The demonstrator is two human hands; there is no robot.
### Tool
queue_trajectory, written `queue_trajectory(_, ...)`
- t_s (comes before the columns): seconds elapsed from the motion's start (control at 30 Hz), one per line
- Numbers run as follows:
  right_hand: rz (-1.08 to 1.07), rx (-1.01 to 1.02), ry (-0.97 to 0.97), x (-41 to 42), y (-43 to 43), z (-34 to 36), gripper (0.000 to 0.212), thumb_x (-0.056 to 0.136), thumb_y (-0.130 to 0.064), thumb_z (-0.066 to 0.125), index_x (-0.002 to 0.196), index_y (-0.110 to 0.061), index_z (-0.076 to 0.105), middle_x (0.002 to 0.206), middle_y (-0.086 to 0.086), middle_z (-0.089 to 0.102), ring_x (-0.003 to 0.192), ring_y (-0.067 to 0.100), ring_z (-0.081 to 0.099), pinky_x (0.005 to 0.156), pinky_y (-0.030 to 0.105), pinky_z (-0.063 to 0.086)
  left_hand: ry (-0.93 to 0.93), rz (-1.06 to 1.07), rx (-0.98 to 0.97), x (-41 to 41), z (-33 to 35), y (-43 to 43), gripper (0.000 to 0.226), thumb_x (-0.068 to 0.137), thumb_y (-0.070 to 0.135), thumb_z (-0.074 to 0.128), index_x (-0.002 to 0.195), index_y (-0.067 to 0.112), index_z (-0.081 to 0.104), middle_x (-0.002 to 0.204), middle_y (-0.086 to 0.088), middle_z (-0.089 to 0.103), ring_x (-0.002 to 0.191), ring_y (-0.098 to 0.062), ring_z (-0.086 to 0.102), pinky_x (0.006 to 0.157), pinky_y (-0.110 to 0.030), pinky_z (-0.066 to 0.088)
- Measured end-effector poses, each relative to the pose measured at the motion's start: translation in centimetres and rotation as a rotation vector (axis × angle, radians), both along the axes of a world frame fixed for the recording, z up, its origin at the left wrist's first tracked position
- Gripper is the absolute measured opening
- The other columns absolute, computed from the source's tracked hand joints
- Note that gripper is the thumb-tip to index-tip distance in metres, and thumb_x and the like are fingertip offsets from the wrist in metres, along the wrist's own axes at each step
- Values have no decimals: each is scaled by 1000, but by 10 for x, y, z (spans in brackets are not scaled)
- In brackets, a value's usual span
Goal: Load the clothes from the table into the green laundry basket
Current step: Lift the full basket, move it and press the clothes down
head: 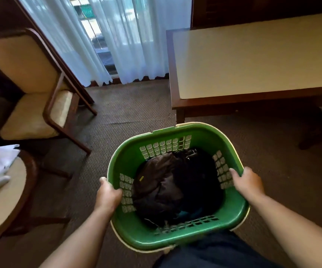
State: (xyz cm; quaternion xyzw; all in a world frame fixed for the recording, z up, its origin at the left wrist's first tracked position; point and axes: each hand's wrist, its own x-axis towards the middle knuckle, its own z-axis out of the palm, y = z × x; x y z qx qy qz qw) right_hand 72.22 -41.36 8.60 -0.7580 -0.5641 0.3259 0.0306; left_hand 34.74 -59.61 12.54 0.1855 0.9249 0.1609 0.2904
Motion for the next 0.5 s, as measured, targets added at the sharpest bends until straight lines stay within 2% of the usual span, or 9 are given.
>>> queue_trajectory(0.13,-34,12,44,-31,-20,0,40,99,-44,58,96,-4,57,95,23,66,89,40,66,68,36,46,31,-8,6,-39,8,-1,38,90,15,69,112,11,38,97,-13,59,99,-38,67,83,-42,54)
queue_trajectory(0.23,-36,-25,58,-53,-27,-5,37,100,-40,57,96,-4,55,90,20,60,88,39,63,68,36,41,61,-31,-14,-64,10,6,35,90,12,65,112,11,37,95,-14,60,98,-38,67,83,-42,53)
queue_trajectory(0.37,-2,-47,92,-89,-22,-20,38,100,-36,58,99,2,56,103,31,66,100,45,65,74,40,44,72,-48,-59,-104,6,15,37,90,11,65,113,8,36,105,-23,64,105,-41,66,87,-43,52)
queue_trajectory(0.5,25,-67,100,-139,0,-34,34,101,-35,57,95,-2,53,105,33,66,100,45,65,75,40,45,82,-38,-105,-150,-6,29,42,90,12,68,117,4,37,113,-29,67,106,-44,66,90,-46,53)
